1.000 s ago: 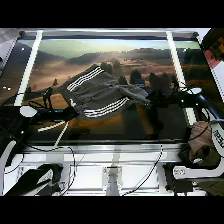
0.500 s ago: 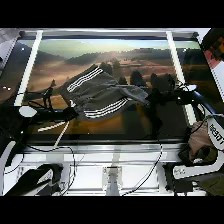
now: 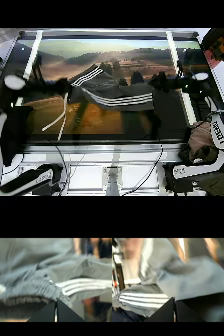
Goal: Fold the clothes and pants, and hang the long-sleeved shirts on hangers.
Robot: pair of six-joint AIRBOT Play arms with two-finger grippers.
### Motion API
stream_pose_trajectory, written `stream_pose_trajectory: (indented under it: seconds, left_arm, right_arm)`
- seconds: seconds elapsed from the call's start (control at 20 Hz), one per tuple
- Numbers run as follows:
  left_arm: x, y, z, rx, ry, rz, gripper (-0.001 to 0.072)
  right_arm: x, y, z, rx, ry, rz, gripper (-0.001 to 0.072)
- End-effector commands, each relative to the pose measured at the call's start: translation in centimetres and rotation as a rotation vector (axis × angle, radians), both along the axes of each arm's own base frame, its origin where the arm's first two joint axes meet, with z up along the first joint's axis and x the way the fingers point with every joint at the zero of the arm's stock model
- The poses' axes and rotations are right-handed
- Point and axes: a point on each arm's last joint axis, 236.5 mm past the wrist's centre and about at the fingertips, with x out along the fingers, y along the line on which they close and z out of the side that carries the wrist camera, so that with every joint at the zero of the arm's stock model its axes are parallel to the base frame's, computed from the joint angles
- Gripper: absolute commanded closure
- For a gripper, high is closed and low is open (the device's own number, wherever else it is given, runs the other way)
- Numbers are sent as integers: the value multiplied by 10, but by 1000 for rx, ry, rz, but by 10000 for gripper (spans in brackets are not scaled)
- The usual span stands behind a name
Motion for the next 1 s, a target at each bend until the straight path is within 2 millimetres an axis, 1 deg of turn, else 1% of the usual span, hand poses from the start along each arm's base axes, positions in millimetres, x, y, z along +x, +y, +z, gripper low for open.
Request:
stream_pose_trajectory:
  seconds: [0.0, 0.05, 0.1, 0.2, 0.25, 0.3, 0.35, 0.4, 0.45, 0.5, 0.55, 0.65, 0.7, 0.75, 0.8, 0.9, 0.95]
  left_arm:
    - [67, -2, 53, -51, -60, 15, 708]
    - [82, -4, 70, -60, -85, 5, 709]
    - [93, -6, 85, -70, -104, -4, 709]
    - [109, -9, 123, -95, -166, -3, 709]
    - [114, -8, 137, -111, -199, 14, 709]
    - [113, -10, 147, -130, -222, 19, 709]
    - [109, -11, 151, -143, -219, 8, 709]
    - [102, -14, 150, -134, -209, -21, 709]
    - [92, -17, 145, -110, -194, -63, 709]
    - [81, -20, 139, -81, -172, -115, 709]
    - [74, -20, 131, -64, -141, -137, 708]
    - [56, -11, 104, 19, -60, -175, 708]
    - [46, 2, 80, 98, 12, -180, 708]
    - [36, 19, 55, 185, 93, -174, 708]
    - [21, 34, 30, 268, 191, -182, 708]
    - [-9, 64, -9, 421, 371, -189, 708]
    - [-16, 75, -22, 479, 424, -182, 709]
  right_arm:
    - [52, -34, 75, -29, -138, -178, 708]
    - [61, -42, 94, -31, -168, -213, 708]
    - [67, -48, 117, -26, -204, -236, 708]
    - [76, -62, 159, -18, -281, -284, 708]
    - [78, -66, 179, -17, -320, -295, 708]
    - [78, -68, 194, -15, -345, -303, 708]
    - [78, -68, 211, -16, -374, -306, 708]
    - [74, -65, 224, -17, -391, -294, 708]
    - [69, -62, 227, -33, -387, -271, 708]
    - [60, -60, 219, -70, -344, -238, 708]
    - [49, -61, 200, -129, -267, -208, 708]
    - [21, -72, 151, -277, -89, -134, 707]
    - [5, -80, 129, -343, 2, -99, 707]
    - [-12, -86, 109, -396, 94, -59, 707]
    - [-26, -92, 93, -432, 168, -33, 707]
    - [-46, -98, 64, -458, 292, 1, 707]
    - [-53, -95, 49, -446, 343, 17, 707]
